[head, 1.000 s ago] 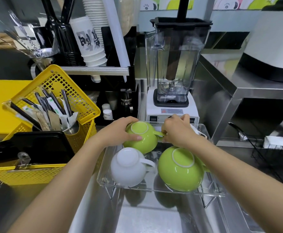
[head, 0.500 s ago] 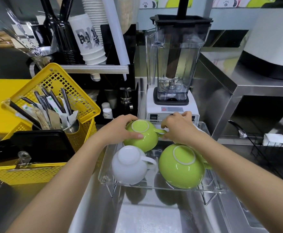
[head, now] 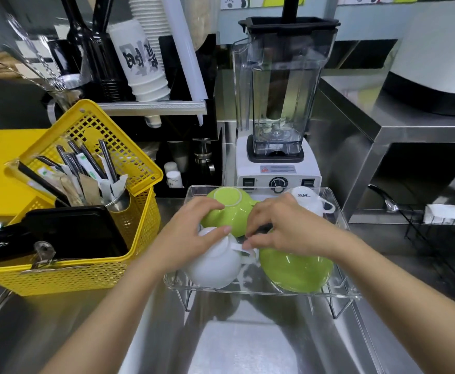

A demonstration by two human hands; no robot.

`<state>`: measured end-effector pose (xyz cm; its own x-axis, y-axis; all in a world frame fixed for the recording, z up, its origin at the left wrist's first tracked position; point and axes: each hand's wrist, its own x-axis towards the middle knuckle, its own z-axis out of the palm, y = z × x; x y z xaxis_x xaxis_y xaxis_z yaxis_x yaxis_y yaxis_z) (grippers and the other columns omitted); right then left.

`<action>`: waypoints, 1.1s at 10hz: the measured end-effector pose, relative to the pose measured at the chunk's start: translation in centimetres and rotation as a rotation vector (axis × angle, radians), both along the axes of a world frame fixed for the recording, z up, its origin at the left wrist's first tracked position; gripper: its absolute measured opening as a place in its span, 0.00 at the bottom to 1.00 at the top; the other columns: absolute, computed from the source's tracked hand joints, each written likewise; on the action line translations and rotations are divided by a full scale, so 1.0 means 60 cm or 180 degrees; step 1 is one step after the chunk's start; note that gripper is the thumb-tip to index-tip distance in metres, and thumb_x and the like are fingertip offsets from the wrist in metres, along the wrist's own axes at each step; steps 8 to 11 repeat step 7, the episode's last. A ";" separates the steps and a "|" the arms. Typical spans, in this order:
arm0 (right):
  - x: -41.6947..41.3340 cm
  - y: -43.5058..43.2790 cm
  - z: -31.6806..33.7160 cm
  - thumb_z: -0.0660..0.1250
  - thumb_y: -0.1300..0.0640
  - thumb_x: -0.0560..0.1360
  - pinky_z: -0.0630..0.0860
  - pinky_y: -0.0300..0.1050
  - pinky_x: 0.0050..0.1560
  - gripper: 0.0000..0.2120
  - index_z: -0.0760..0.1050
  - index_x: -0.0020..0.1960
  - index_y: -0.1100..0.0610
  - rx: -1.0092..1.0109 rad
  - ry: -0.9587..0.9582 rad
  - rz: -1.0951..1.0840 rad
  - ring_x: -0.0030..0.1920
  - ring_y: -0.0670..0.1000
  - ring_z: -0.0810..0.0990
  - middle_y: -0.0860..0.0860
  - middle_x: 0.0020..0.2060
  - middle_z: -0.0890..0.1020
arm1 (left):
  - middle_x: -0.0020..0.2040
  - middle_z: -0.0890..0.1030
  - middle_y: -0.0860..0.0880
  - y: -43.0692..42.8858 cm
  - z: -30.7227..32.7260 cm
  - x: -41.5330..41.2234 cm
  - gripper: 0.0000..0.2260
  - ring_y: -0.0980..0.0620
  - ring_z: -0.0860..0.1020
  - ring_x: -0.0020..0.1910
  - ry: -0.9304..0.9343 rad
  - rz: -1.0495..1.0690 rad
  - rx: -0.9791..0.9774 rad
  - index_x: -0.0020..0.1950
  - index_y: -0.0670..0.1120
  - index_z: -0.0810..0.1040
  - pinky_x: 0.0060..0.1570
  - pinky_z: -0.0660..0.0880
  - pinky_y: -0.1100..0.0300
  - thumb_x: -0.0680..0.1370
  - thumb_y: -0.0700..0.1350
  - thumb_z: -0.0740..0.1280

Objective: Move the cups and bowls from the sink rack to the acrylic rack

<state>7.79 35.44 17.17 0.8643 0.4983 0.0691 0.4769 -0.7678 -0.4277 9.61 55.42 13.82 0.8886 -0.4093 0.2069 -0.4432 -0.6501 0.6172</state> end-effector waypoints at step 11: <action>-0.021 -0.004 0.010 0.67 0.44 0.71 0.59 0.47 0.64 0.18 0.77 0.56 0.52 0.0155 -0.0107 -0.0412 0.51 0.46 0.71 0.45 0.51 0.78 | 0.61 0.74 0.52 -0.002 0.006 -0.013 0.23 0.52 0.71 0.63 -0.0308 0.0512 -0.0162 0.66 0.48 0.71 0.58 0.65 0.62 0.74 0.57 0.65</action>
